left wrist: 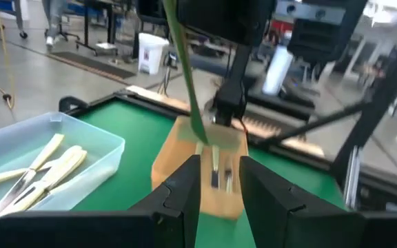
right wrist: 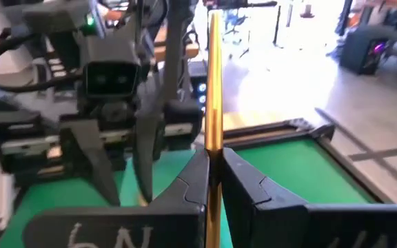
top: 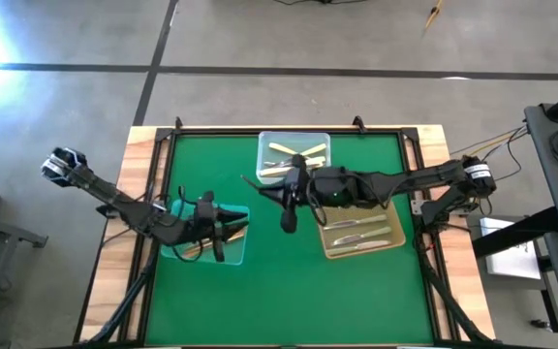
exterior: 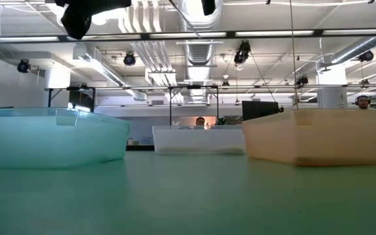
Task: Sort silverware by color (type)
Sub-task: Put the gold knife into the blue bin
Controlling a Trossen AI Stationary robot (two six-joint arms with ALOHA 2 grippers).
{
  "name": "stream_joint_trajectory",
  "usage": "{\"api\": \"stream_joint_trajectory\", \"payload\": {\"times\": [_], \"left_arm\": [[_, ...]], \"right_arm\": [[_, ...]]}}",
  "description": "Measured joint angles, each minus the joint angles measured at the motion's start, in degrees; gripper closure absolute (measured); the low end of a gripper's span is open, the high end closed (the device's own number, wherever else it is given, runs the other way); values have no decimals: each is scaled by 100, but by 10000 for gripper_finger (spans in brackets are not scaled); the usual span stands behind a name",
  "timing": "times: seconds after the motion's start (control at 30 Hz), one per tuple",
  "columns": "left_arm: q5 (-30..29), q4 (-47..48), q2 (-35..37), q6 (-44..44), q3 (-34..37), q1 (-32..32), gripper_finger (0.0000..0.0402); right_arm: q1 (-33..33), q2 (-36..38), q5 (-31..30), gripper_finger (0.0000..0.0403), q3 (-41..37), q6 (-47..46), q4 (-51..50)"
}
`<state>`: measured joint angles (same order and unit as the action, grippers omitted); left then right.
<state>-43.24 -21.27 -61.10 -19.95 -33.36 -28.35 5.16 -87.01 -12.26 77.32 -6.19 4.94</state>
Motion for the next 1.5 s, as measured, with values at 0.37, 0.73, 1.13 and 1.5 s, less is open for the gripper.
{"api": "stream_joint_trajectory", "payload": {"times": [0.37,0.73,1.13,1.5], "left_arm": [[-97,-352,-209,11,-93,704,317],[-265,898,-625,94,-1175,1289,317],[139,1785,-1155,-460,-1868,1546,258],[69,1782,-1204,-458,-1876,1644,192]], "right_arm": [[-152,-174,14,391,0,363,606],[-464,-142,57,390,0,696,533],[-664,-118,374,390,0,696,476],[-657,-118,379,390,0,607,469]]}}
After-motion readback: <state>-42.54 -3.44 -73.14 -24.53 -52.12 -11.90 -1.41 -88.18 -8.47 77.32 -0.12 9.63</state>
